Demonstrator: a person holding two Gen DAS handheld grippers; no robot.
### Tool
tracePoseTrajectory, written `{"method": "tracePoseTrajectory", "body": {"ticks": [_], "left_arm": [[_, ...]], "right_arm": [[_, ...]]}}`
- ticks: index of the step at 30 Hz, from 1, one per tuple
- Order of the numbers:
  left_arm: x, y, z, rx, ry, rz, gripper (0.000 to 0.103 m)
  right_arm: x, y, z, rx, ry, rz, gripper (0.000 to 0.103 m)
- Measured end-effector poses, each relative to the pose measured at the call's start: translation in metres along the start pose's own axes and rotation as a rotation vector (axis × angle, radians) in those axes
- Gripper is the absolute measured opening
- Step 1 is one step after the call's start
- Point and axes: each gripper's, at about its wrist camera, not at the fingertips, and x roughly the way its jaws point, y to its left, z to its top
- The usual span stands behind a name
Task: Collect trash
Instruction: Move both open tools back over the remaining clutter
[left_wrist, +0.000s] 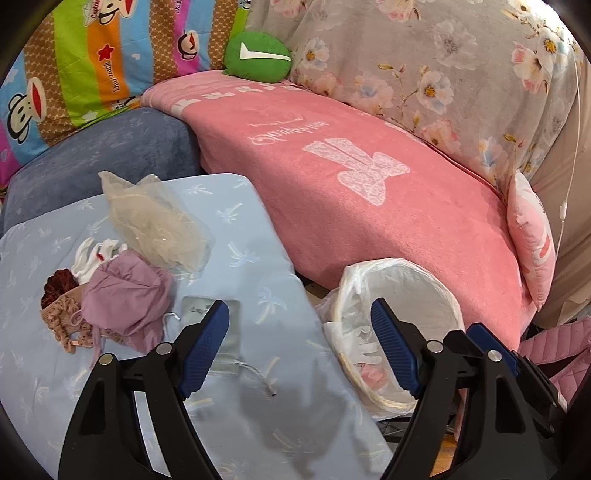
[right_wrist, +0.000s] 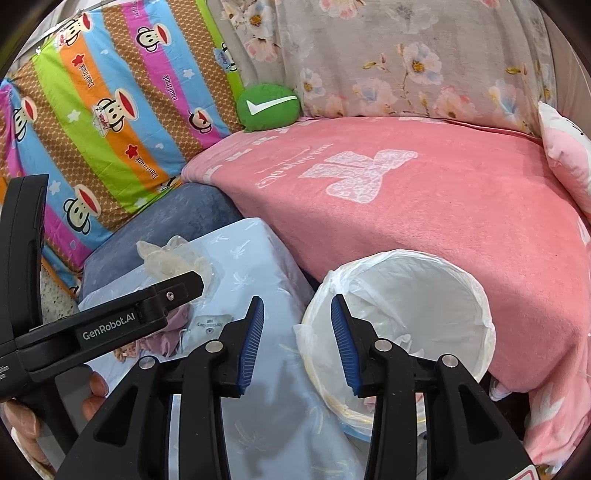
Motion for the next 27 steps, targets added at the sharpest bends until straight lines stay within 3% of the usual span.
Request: {"method": "tracePoseTrajectory", "body": {"ticks": [10, 16, 27], "left_arm": [[-0.002, 0.027, -0.005, -0.019, -0.01, 0.063, 0.079], [-0.004, 0.053, -0.009, -0.065, -0.013, 0.111, 0.089], [0.004, 0.103, -0.013, -0.154, 0.02, 0.189, 0.09]], "right_arm": [[0.013, 0.026, -0.006, -0.043, 0.032, 0.023, 0.043], [0.024, 0.041, -0.012, -0.065, 0.058, 0.036, 0.045], [0.057, 0.067, -0.024, -0.086, 0.121, 0.066, 0.05]]}}
